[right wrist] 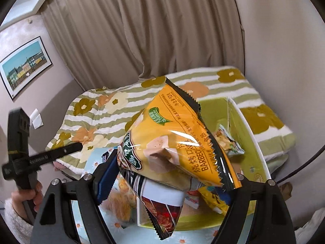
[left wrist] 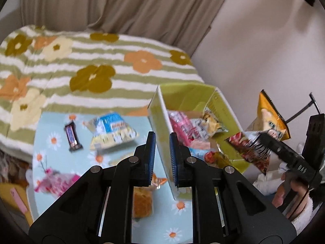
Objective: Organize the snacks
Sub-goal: 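Carry both packets over the cardboard box and release them inside, then withdraw both grippers from the box toward the remaining snacks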
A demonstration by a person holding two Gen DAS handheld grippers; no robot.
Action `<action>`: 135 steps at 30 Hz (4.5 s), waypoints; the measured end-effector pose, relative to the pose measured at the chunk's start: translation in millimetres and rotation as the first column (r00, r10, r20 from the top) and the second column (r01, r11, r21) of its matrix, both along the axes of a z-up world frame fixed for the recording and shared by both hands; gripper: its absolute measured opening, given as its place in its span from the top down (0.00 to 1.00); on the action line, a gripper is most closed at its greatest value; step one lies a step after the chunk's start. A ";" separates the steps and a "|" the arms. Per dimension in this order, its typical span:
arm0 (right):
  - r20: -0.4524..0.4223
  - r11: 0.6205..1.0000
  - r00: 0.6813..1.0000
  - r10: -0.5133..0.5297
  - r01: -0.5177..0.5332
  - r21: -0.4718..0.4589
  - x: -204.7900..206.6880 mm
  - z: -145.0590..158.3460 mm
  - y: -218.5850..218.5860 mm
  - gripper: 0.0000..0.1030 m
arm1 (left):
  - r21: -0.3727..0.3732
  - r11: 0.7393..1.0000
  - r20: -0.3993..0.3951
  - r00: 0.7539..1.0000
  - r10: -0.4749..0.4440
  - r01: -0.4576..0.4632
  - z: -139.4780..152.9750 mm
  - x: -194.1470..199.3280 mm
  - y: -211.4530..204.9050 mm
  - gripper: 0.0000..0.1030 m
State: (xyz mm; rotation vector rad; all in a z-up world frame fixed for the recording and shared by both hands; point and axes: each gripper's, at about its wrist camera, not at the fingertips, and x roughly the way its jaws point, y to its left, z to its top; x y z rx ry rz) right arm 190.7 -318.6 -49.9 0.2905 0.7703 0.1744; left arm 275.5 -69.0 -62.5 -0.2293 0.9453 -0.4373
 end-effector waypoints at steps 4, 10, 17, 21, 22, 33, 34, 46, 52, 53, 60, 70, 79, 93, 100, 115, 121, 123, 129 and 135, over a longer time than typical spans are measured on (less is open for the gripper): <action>-0.018 1.000 1.000 0.016 -0.016 -0.003 0.9 -8.8 -5.8 0.23 | 0.021 1.000 -0.052 0.999 0.016 -0.015 -20.9 -8.9 4.5 0.84; -0.056 0.999 0.998 0.033 -0.032 0.033 8.8 -27.0 -8.7 0.23 | 0.131 0.991 -0.098 0.995 0.009 0.004 -55.6 -31.9 5.3 0.01; -0.091 0.998 0.994 0.058 -0.055 0.035 13.5 -42.2 -9.1 0.23 | 0.252 0.965 -0.225 0.974 -0.012 0.070 -116.0 -81.5 -3.2 0.01; -0.114 0.997 0.991 0.073 -0.070 0.028 15.4 -54.6 -11.6 0.23 | 0.239 0.967 -0.309 0.951 -0.008 0.086 -156.5 -100.8 -9.7 0.01; -0.119 0.997 0.990 0.077 -0.074 0.025 15.3 -57.4 -12.3 0.23 | 0.245 0.965 -0.316 0.949 -0.008 0.090 -163.6 -102.8 -12.7 0.01; -0.135 0.994 0.985 0.106 -0.105 0.012 13.6 -66.9 -18.9 0.23 | 0.400 0.908 -0.319 0.948 0.012 0.123 -212.3 -117.9 -34.3 0.09; -0.135 0.994 0.985 0.106 -0.105 0.012 13.7 -66.7 -18.1 0.23 | 0.410 0.903 -0.319 0.948 0.013 0.126 -215.0 -118.2 -36.0 0.14; -0.131 0.995 0.986 0.103 -0.102 0.018 14.6 -63.3 -18.2 0.23 | 0.370 0.921 -0.326 0.945 0.007 0.120 -212.1 -127.0 -26.3 0.28; -0.102 0.993 0.987 0.120 -0.118 0.031 12.9 -46.3 -18.9 0.23 | 0.361 0.930 -0.266 0.963 0.038 0.063 -161.7 -130.5 -19.3 0.28; -0.094 0.992 0.988 0.123 -0.121 0.028 11.9 -43.6 -20.5 0.23 | 0.357 0.933 -0.247 0.968 0.047 0.046 -149.3 -130.1 -19.1 0.28; -0.044 0.990 0.989 0.138 -0.138 0.011 15.4 -24.5 -37.5 0.23 | 0.315 0.948 -0.102 0.991 0.082 -0.046 -68.5 -113.9 -37.6 0.28; -0.040 0.992 0.992 0.121 -0.122 -0.024 19.5 -14.9 -55.7 0.23 | 0.229 0.973 0.029 0.999 0.020 -0.026 -2.9 -43.1 -115.6 0.28; -0.059 0.993 0.995 0.074 -0.079 -0.087 24.0 -17.1 -69.4 0.23 | 0.195 0.978 0.004 0.997 -0.073 0.071 -9.2 2.2 -164.2 0.28; -0.103 0.996 0.995 0.007 -0.017 -0.092 40.1 -29.9 -82.1 0.23 | 0.262 0.952 -0.084 0.987 -0.139 0.156 -47.8 37.6 -189.6 0.00; -0.152 0.991 0.988 0.025 -0.045 -0.128 38.6 -40.4 -79.9 0.22 | 0.281 0.950 -0.106 0.988 -0.113 0.138 -51.7 20.5 -169.9 0.00; -0.019 0.922 0.997 0.080 -0.081 -0.379 22.7 -45.0 -70.2 0.00 | 0.303 0.949 -0.082 0.994 -0.069 0.091 -40.7 -8.2 -155.4 0.00; -0.057 0.966 0.995 0.083 -0.094 -0.241 23.0 -45.5 -85.5 0.00 | 0.300 0.953 -0.090 0.996 -0.020 0.046 -39.5 -23.3 -149.7 0.00; -0.073 0.973 0.993 0.095 -0.108 -0.203 22.2 -45.5 -85.7 0.00 | 0.309 0.951 -0.087 0.996 -0.001 0.028 -38.2 -30.4 -145.6 0.00; -0.076 0.964 0.987 0.139 -0.153 -0.217 16.0 -38.9 -74.0 0.00 | 0.331 0.943 -0.075 0.996 0.056 -0.028 -31.1 -48.2 -123.3 0.00; -0.052 0.956 0.976 0.210 -0.216 -0.201 7.7 -25.2 -42.1 0.00 | 0.349 0.932 -0.052 0.991 0.121 -0.096 -23.9 -59.4 -85.5 0.00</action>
